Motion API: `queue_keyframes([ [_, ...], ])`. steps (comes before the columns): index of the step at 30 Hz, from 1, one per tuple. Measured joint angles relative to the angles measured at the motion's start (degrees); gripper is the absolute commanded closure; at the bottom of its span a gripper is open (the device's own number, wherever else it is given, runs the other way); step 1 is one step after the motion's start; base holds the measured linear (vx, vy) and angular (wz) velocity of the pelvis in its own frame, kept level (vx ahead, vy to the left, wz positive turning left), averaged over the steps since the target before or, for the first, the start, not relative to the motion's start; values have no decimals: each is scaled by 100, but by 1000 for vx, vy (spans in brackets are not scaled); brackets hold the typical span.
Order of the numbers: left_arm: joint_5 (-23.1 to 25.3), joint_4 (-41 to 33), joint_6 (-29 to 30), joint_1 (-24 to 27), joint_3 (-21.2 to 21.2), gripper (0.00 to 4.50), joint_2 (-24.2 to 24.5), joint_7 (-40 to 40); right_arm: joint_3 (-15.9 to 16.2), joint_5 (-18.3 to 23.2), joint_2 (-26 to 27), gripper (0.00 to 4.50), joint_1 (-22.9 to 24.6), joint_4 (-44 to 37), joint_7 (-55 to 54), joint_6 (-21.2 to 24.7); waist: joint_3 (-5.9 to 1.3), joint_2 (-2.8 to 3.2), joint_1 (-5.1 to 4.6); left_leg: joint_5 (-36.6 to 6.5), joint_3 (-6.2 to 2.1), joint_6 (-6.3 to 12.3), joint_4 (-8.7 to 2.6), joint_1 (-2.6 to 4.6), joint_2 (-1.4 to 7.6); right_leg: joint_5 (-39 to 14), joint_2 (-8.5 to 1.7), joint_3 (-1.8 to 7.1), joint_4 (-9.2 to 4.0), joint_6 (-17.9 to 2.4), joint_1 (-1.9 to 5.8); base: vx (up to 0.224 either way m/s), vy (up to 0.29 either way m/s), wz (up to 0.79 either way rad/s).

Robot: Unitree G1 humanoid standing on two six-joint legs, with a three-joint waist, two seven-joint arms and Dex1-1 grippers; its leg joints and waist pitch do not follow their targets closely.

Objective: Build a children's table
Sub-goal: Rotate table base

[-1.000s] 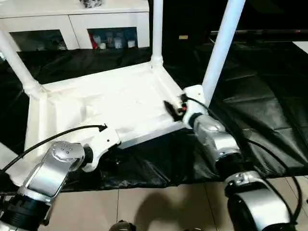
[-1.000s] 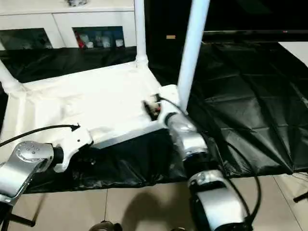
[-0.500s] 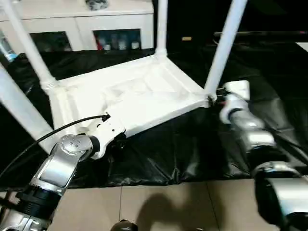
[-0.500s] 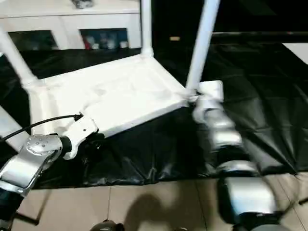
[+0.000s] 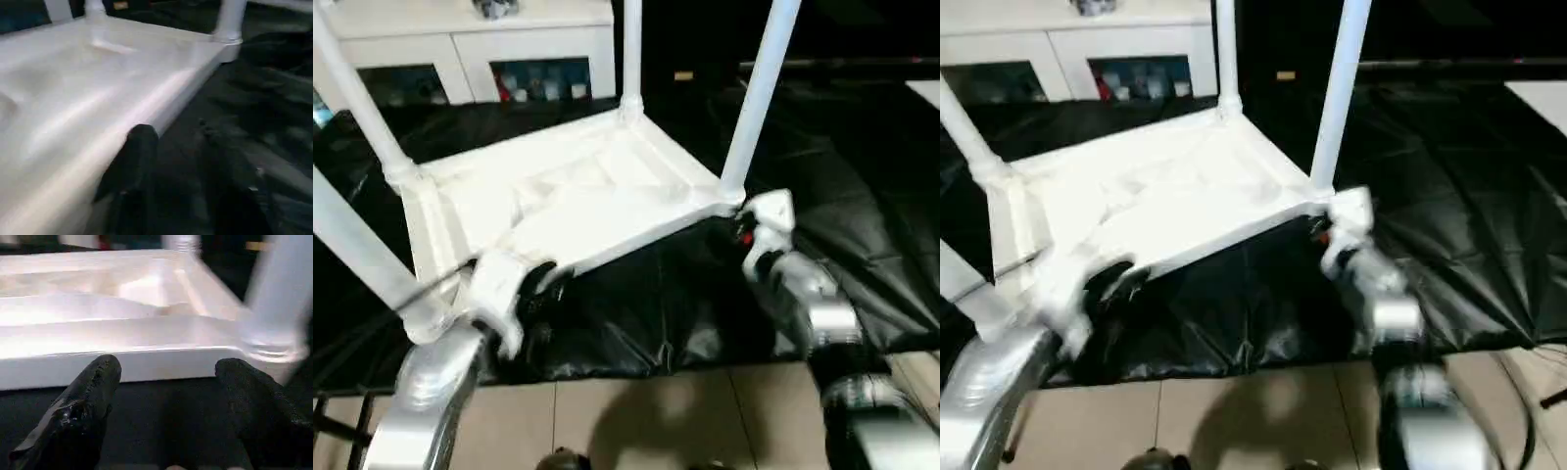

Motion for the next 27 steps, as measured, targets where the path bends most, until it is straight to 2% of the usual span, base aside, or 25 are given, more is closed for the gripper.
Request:
queue_keyframes([
  [1, -137, -109, 21, 128, 48, 245, 42, -90, 76, 15, 10, 88, 56, -136, 103, 47, 1, -8, 12, 0, -2, 0, 0, 0, 1, -5, 1, -1, 1, 9, 0, 0, 0, 0],
  [3, -378, -397, 44, 502, 221, 229, 287, -375, 222, 70, 38, 88, 272, -588, 344, 148, -14, -37, 9, 0, -2, -1, -6, 12, 6, -11, 5, 1, -1, 19, 5, 0, 0, 0],
  [6, -599, -524, 128, 980, 715, 219, 746, -808, 420, 173, 45, 88, 596, -1096, 680, 368, -25, -61, -6, 0, -5, -1, -6, 21, 6, -17, 9, 5, -2, 28, 9, 0, 0, 0],
  [7, -628, -521, 149, 1079, 936, 195, 863, -903, 471, 176, 47, 88, 671, -1150, 730, 429, -24, -62, -9, 0, -5, -1, -6, 21, 5, -18, 10, 7, -6, 29, 9, 0, 0, 0],
  [11, -932, -442, 166, 1557, 1656, 181, 1486, -1458, 540, 177, 90, 88, 781, -1378, 749, 653, -27, -70, -14, -1, -6, -2, -6, 25, -2, -18, 9, 15, -14, 30, 7, 0, 0, 0],
  [12, -966, -360, 166, 1641, 1803, 153, 1613, -1536, 539, 176, 71, 88, 810, -1434, 743, 684, -28, -72, -13, -1, -6, -2, -6, 27, -3, -19, 9, 16, -19, 30, 8, 0, 0, 0],
  [14, -1036, -184, 166, 1733, 2081, 144, 1737, -1639, 538, 175, 66, 88, 839, -1483, 703, 741, -29, -73, -2, -1, -6, -2, -6, 29, -8, -19, 9, 22, -21, 31, 6, 0, 0, 0],
  [19, -1158, 373, 230, 1770, 2809, 105, 2361, -1966, 555, 146, 68, 88, 863, -1637, 632, 893, -30, -72, -4, -1, -16, -2, -8, 34, -11, -19, 13, 24, -21, 31, 9, 0, 0, 0],
  [22, -1203, 495, 233, 1714, 2964, 92, 2507, -2036, 555, 119, 68, 88, 865, -1645, 570, 951, -29, -68, -4, -1, -15, -2, -9, 39, -16, -19, 12, 32, -21, 31, 6, 0, 0, 0],
  [27, -1200, 1048, -6, 854, 2966, 36, 2519, -1781, 516, -30, 74, 88, 837, -1491, 243, 981, -32, -71, 45, -1, -18, -3, -16, 49, -21, -17, 13, 37, -16, 28, 15, 0, 0, 0],
])
